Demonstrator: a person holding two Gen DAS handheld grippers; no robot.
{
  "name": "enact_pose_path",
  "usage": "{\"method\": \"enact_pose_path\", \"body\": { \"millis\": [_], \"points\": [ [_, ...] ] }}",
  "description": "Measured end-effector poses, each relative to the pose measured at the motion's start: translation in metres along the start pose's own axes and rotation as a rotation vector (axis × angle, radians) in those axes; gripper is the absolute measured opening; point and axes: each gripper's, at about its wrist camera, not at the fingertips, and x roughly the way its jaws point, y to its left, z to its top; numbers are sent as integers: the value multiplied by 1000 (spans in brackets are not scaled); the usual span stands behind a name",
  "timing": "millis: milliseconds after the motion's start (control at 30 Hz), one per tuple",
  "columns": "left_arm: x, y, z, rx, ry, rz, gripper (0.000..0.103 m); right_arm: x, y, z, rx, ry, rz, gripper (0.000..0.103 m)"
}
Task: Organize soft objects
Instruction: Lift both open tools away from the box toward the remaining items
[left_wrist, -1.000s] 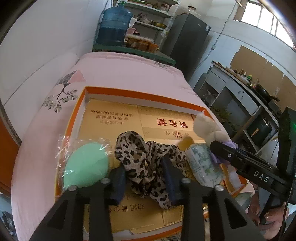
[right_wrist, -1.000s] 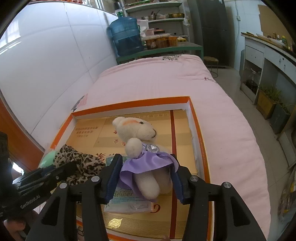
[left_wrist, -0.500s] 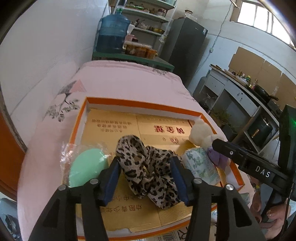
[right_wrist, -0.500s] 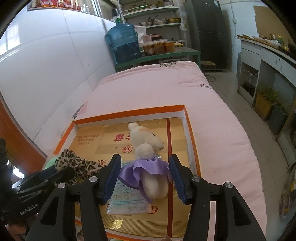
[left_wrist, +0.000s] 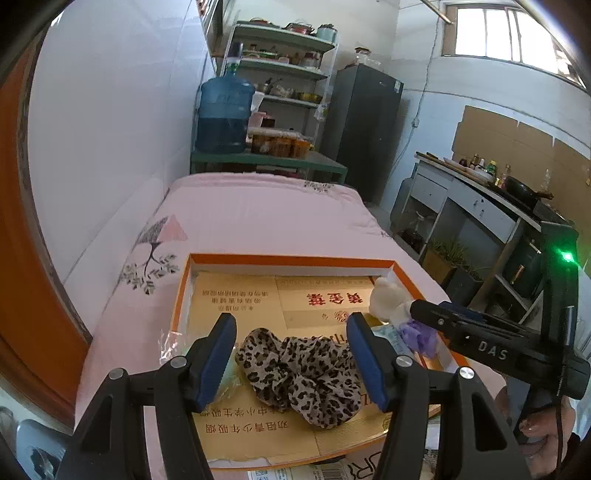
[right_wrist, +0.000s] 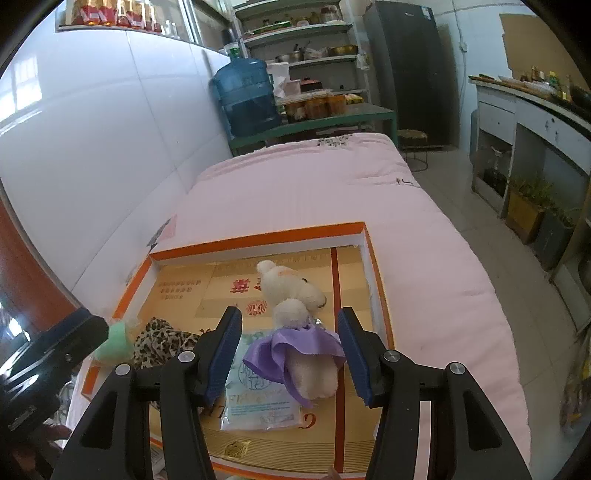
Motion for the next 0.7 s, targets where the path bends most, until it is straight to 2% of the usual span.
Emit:
{"method": "enact_pose_path", "body": {
  "millis": [433,700],
  "points": [
    [-23,-3,6,-2,-53,-23,62,-27,9,-4,-22,-51,27,56],
    [-36,-1,1,-14,-76,-22,62,-38,8,-19,5,-34,44,56]
  ]
}}
